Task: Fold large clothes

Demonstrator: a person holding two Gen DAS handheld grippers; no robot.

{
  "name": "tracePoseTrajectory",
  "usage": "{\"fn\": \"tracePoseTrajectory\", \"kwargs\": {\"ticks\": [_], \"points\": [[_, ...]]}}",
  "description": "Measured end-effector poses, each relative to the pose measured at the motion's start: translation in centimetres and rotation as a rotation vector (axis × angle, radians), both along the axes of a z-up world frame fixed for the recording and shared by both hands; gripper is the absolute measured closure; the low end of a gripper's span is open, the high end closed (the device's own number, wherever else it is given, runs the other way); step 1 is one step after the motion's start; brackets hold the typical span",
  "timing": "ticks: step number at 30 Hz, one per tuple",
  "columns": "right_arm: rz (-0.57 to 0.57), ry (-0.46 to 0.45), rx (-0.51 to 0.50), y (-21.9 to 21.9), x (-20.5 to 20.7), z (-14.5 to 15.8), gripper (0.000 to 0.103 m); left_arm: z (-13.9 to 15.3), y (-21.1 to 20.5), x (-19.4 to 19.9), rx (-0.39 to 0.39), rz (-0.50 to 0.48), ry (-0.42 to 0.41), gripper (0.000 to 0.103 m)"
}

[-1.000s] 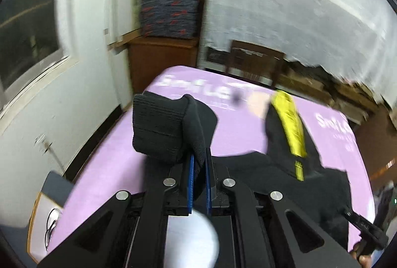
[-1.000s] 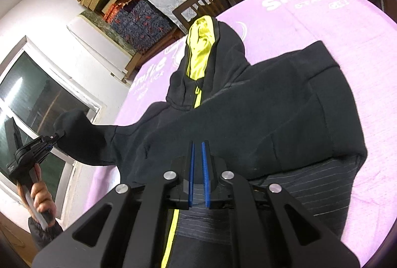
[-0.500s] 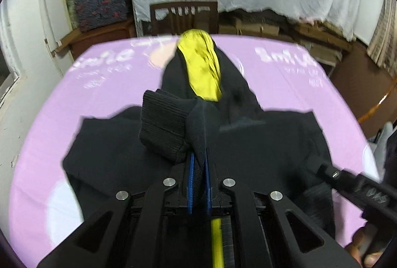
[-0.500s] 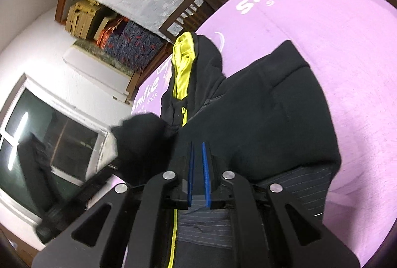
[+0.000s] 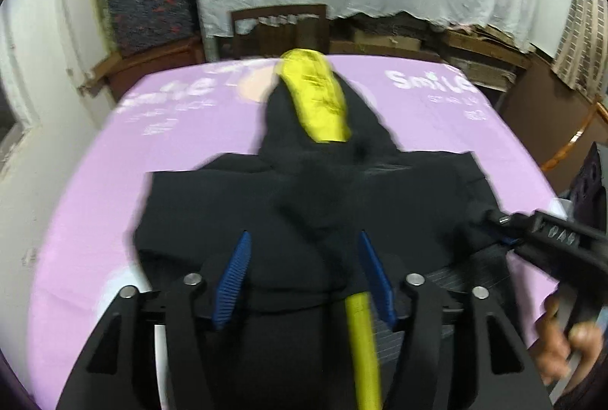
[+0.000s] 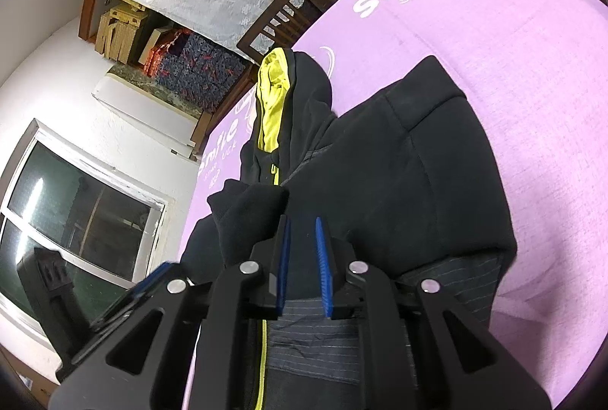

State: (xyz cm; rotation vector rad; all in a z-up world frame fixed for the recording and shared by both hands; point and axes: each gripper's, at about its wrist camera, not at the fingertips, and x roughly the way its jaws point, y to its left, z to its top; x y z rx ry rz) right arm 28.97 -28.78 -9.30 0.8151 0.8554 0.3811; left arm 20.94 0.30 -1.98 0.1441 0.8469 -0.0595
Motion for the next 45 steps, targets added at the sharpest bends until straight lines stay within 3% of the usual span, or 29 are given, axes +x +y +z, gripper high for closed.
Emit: {"fn": "tracePoseTrajectory", "kwargs": {"ticks": [4,8,10,12,17,21,23,25,28,33,34,35,36,40,45], "points": [[0.031,-0.011,-0.025,1.1,-0.2,0.3,0.088,0.1,6.3,-0.6,0.074,0.109,-0.032,0.041],[0.090,-0.048,-0.082,3.3,-0.8,1.2,0.083,-1.2,12.6,0.0,0.100,0.237,-0.009,0.042],[0.118,-0.069,-0.113,4.5,-1.2,1.8,0.081,-2.0,14.0,0.5,0.100,0.255,0.015,0.042],[0.146,-0.090,-0.145,5.6,-1.5,2.2,0.080,-2.9,14.2,1.1,0.110,0.244,0.028,0.042],[0.192,-0.128,-0.230,8.5,-1.8,3.5,0.071,-4.4,11.6,2.6,0.229,0.193,-0.001,0.041],[0.232,-0.130,-0.327,11.9,-0.6,4.1,0.067,-5.2,11.3,4.3,0.257,0.225,-0.011,0.041],[0.254,-0.143,-0.391,14.2,0.0,4.5,0.064,-5.6,12.1,4.7,0.208,0.250,0.007,0.045],[0.262,-0.163,-0.462,16.1,0.2,4.8,0.061,-6.1,12.9,5.0,0.154,0.249,0.027,0.065],[0.261,-0.184,-0.580,18.4,0.3,4.5,0.051,-6.3,12.9,4.7,0.128,0.218,0.036,0.081],[0.224,-0.173,-0.810,19.9,0.4,1.9,0.050,-6.8,12.2,4.5,0.168,0.189,0.026,0.084],[0.199,-0.159,-0.843,19.5,0.3,1.3,0.057,-6.8,12.2,4.5,0.166,0.187,0.029,0.084],[0.182,-0.149,-0.835,18.7,0.4,1.1,0.065,-6.8,12.3,4.6,0.156,0.183,0.034,0.084],[0.168,-0.132,-0.786,17.6,0.4,1.0,0.066,-6.8,12.4,4.7,0.148,0.183,0.038,0.084],[0.055,-0.008,-0.469,10.5,0.4,0.6,0.063,-6.9,12.3,4.7,0.150,0.185,0.044,0.083],[0.020,0.049,-0.202,6.6,-0.1,-0.1,0.060,-7.0,12.1,4.7,0.166,0.185,0.038,0.084]]}}
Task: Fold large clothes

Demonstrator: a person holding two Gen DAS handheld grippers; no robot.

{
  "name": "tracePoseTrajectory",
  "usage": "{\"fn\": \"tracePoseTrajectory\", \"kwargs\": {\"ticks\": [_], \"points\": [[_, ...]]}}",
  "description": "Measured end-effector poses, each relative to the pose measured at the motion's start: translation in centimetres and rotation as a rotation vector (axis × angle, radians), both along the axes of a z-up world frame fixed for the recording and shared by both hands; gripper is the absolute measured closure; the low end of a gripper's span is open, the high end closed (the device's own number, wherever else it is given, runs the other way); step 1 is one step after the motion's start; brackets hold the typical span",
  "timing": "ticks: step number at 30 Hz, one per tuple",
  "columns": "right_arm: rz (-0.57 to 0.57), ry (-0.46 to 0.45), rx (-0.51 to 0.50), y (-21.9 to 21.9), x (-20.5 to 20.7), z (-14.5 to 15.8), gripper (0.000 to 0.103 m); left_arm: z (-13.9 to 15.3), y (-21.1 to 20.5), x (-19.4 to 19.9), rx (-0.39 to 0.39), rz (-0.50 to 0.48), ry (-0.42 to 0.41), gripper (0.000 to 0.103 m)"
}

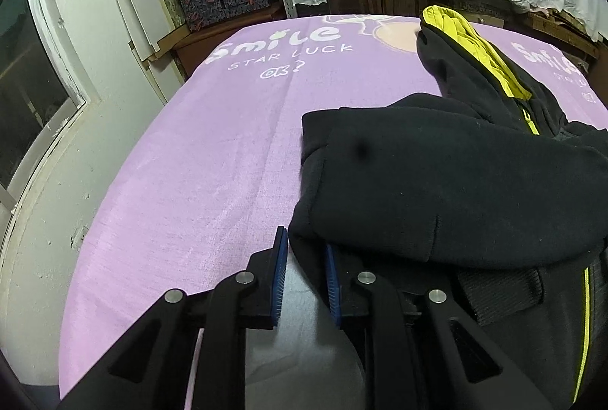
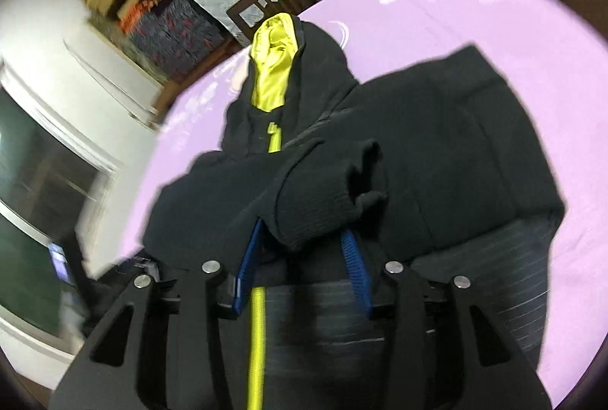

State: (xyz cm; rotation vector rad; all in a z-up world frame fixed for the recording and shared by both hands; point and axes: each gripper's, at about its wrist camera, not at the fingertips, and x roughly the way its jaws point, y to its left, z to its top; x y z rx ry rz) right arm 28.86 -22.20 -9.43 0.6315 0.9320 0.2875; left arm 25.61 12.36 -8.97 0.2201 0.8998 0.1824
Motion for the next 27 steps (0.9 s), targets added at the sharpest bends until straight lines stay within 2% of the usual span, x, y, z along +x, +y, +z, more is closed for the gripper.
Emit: {"fn": "tracePoseTrajectory", "kwargs": {"ticks": [3,7,8,9,10,13,17,20,22,23,27], "points": [[-0.012,0.024,0.073,-0.3,0.7,-0.3,0.060,0.1,0.1,-0.1,-0.013,-0.002,-0.008,0.085],[-0.026,0.035,0.077,0.3,1.5,-0.4,0.060,0.2,0.0,-0.2,-0.017,-0.011,-0.022,0.090],[-0.032,0.036,0.072,0.5,1.5,-0.3,0.063,0.3,0.0,-0.2,-0.019,-0.012,-0.026,0.091],[-0.036,0.033,0.060,0.6,1.8,-0.1,0.073,0.5,0.1,-0.3,-0.022,-0.010,-0.034,0.093],[-0.030,0.017,0.045,0.8,2.1,0.3,0.093,0.6,0.1,-0.4,-0.025,-0.005,-0.038,0.094],[0.010,-0.114,-0.038,2.2,2.5,3.6,0.093,1.3,0.5,-0.9,-0.039,0.013,-0.055,0.095],[0.049,-0.214,-0.055,2.2,2.3,6.0,0.093,1.9,0.7,-2.0,-0.031,0.035,-0.071,0.096],[0.051,-0.181,-0.056,1.0,2.7,4.5,0.093,1.2,0.7,-2.5,-0.003,0.050,-0.045,0.098],[0.030,-0.110,-0.070,-0.2,3.4,2.0,0.093,0.3,1.0,-2.1,0.013,0.071,-0.011,0.098],[0.023,-0.085,-0.058,-0.7,3.5,1.0,0.092,-0.2,1.4,-1.9,-0.004,0.081,0.015,0.098],[0.014,0.018,0.025,-2.6,4.1,-2.4,0.091,-0.1,1.9,-2.0,-0.012,0.095,0.016,0.098]]}}
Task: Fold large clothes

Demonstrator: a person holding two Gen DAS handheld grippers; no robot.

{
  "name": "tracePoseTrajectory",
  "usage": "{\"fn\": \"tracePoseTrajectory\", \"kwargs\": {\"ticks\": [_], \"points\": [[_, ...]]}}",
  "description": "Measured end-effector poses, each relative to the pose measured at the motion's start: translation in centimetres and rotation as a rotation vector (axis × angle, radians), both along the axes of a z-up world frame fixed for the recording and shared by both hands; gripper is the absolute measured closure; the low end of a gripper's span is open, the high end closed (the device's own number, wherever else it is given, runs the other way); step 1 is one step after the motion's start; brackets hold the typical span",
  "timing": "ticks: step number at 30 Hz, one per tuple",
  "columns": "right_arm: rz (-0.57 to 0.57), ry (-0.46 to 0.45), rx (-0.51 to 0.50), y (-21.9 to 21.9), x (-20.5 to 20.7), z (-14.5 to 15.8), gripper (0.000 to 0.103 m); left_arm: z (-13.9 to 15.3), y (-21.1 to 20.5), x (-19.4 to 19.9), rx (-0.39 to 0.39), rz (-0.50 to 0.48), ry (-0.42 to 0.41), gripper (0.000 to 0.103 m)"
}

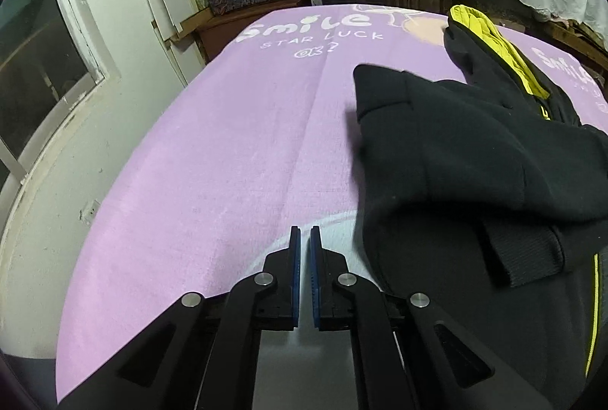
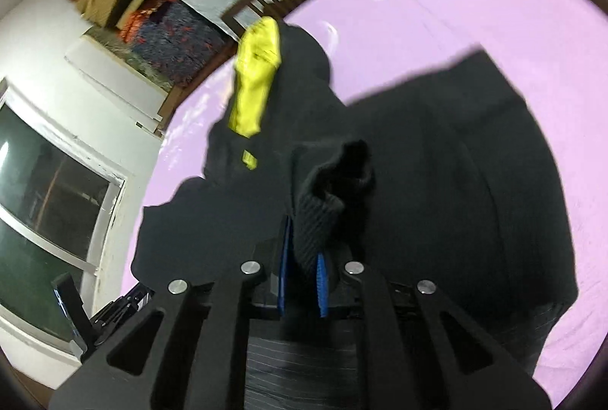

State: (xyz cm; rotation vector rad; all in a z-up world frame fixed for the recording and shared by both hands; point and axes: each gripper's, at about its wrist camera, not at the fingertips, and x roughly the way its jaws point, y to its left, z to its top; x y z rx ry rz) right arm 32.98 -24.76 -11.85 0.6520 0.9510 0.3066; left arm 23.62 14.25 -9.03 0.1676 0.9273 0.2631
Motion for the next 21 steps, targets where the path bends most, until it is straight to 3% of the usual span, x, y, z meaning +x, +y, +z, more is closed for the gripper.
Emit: {"fn": "tracePoseTrajectory", "kwargs": {"ticks": [5,8,12,14,15,21], "points": [[-0.011,-0.008,-0.007,-0.8,0.2,0.4,0.083,2.5,0.1,-1.0,-0.025,-0.021,-0.093,0.098],[-0.074,-0.031,-0.019,-2.2,-0.4,1.5,0.078,4.1,-0.9,-0.9,-0.054,-0.084,-0.117,0.098],[-0.120,-0.130,-0.012,-3.0,-1.8,4.4,0.078,5.4,-3.7,0.6,-0.065,-0.179,-0.095,0.096],[-0.081,-0.168,-0.034,-1.7,-1.8,5.9,0.080,5.7,-5.7,1.7,-0.069,-0.222,-0.083,0.085],[-0.059,-0.176,-0.048,-0.9,-1.6,6.4,0.080,5.6,-6.2,2.1,-0.075,-0.232,-0.076,0.076],[0.042,-0.145,-0.058,3.3,1.9,6.2,0.081,3.5,-8.1,6.5,-0.189,-0.260,0.002,0.074]]}}
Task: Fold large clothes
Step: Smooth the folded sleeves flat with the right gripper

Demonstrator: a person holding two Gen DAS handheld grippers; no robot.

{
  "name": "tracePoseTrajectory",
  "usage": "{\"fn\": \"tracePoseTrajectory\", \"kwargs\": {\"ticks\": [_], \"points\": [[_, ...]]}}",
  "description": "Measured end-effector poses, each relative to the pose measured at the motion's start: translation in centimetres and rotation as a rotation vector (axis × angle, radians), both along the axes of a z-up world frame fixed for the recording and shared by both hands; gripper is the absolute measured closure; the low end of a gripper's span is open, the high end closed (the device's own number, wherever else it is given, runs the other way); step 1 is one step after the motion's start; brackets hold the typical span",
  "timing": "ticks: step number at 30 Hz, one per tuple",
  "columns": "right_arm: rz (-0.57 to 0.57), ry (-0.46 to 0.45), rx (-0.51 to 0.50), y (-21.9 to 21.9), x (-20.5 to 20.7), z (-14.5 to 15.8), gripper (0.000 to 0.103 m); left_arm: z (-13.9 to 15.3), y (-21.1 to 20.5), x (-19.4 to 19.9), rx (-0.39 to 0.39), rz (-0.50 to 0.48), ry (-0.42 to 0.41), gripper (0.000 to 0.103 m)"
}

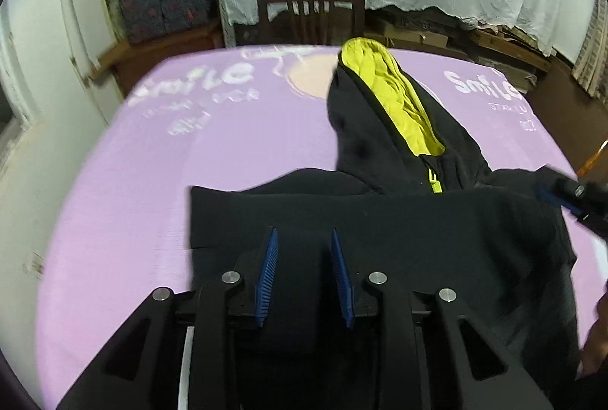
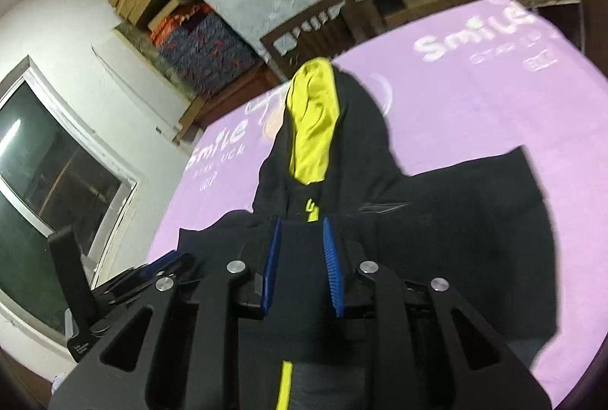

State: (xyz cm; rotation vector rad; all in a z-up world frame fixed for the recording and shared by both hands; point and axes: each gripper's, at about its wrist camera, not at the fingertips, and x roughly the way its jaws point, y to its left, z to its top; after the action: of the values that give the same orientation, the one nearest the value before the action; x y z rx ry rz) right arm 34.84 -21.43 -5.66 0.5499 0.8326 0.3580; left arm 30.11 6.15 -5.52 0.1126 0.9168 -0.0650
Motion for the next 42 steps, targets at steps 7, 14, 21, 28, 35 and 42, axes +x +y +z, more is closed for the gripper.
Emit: {"fn": "tracePoseTrajectory", "kwargs": {"ticks": [7,14,21,28,35,42], "points": [[0.034,0.136,-0.015,1.0,2.6,-5.0,0.087,-3.9,2.6,3.5,-0.059,0.042,0.069,0.080],[0.000,0.163,0.023,-2.4,2.1,-6.0,0.103,-3.8,2.9,3.0,-0.045,0.058,0.061,0.084],[0.020,0.080,-0.093,-2.7,-2.1,-3.2,0.097,-2.1,3.5,-1.2,-0.020,0.019,0.030,0.082],[0.046,0.105,-0.130,-2.2,-3.3,-5.1,0.102,-3.9,3.0,-2.6,0.081,-0.012,0.018,0.082],[0.054,0.112,-0.077,-2.8,-3.2,-5.6,0.102,-3.9,2.6,-2.7,0.112,0.026,0.017,0.082],[0.047,0.081,-0.056,-3.2,-4.1,-3.0,0.092,-1.0,0.2,-5.7,0.066,-0.034,-0.048,0.049]]}}
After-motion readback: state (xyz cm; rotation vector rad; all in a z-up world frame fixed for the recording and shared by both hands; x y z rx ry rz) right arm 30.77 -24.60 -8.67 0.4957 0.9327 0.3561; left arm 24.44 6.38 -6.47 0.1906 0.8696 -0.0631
